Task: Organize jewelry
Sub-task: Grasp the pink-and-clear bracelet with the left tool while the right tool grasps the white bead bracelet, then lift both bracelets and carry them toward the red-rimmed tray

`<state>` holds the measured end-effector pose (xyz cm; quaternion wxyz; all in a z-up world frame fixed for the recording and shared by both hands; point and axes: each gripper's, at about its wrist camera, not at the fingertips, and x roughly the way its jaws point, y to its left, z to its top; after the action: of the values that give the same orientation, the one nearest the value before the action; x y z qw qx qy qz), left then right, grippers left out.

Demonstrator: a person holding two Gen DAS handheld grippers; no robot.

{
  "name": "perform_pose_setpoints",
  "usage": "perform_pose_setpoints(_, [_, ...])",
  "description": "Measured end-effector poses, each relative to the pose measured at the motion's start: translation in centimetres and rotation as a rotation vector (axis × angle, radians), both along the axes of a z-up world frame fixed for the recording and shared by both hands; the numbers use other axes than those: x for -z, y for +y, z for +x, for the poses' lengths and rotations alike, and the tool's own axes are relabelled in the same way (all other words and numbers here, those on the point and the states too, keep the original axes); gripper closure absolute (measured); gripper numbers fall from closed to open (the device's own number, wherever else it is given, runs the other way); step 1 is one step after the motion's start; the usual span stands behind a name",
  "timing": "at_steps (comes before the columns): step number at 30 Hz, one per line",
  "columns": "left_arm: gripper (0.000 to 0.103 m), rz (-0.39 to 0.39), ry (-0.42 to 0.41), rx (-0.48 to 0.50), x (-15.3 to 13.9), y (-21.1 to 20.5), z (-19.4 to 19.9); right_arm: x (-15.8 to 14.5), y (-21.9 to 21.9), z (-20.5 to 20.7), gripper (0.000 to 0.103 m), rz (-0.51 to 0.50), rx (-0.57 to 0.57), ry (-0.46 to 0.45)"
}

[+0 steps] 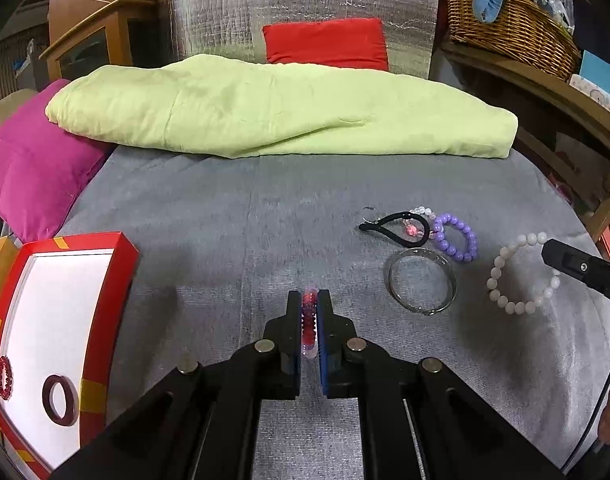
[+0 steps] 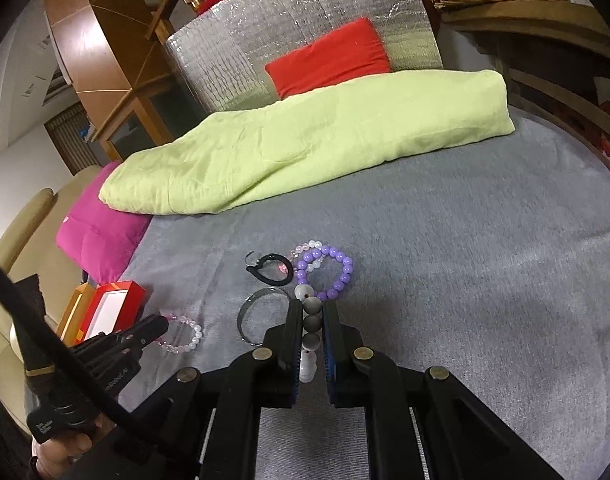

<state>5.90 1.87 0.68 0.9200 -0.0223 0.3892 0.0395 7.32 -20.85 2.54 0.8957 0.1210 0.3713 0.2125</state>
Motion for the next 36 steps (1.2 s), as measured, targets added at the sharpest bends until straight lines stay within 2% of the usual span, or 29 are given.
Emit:
perform_pose_setpoints(5, [0.096,-0.009,-0.003,-0.008,-0.2,0.4,-0.1,0.0,0.1,0.0,0.093,0.000,-0.002,-0.002])
perform_pose_setpoints(13, [0.096,-0.178,-0.038,-0.007,-1.5,3.1,-0.7,-0.1,0.2,0.1,0.093,-0.001,-0.009,-0.006])
perform_pose_setpoints(20, [0.096,-0.243,-0.058,-0.028,-1.9,4.7,-1.3,-0.2,0.2,0.0,0.093,0.006,-0.017,-0.014])
perform_pose_setpoints(36, [0.096,-0.159,-0.082,-0.067,-2.5,5.8,-2.8,-0.2,1.3,-0.5,0.093,-0.010,-0.049,-0.025])
